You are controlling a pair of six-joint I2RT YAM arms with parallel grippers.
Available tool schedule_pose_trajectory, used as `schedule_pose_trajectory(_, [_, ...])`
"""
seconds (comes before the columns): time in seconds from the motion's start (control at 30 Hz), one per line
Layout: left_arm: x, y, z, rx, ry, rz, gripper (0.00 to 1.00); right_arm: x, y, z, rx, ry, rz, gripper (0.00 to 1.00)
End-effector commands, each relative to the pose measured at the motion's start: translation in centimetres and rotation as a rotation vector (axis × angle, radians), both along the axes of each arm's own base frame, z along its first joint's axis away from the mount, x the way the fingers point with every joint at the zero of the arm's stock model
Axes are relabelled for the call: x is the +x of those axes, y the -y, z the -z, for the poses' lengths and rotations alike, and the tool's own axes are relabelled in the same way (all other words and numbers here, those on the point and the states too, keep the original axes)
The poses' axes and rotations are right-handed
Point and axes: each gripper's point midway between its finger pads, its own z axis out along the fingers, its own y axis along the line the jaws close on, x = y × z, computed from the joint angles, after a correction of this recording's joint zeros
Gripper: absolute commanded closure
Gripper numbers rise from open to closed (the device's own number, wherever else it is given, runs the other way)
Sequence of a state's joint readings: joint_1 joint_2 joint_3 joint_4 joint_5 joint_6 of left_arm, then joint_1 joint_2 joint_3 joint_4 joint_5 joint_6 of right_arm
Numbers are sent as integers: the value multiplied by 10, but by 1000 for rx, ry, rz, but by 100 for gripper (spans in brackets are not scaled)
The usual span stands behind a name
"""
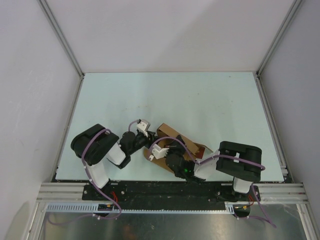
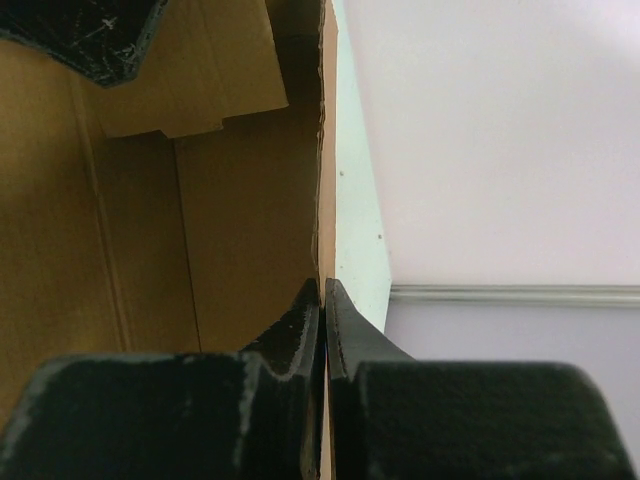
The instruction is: Fold the paper box
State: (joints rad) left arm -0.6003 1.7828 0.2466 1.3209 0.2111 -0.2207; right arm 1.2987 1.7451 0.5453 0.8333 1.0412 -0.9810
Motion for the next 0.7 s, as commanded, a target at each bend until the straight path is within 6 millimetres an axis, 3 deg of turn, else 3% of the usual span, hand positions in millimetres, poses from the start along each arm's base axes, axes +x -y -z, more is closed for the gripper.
schedule_pose_trajectory(0.0, [19,15,-90,-224,290,-5,43,-10,-6,17,-18,6,-59,96])
schedule_pose_trajectory(0.47, [18,37,-97,-264,289,59,42,-14,-9,16,15,15,-74,96])
schedule_pose_trajectory(0.67, [24,34,-89,-233,295,27,48,-16,-11,17,44,0,-81,96])
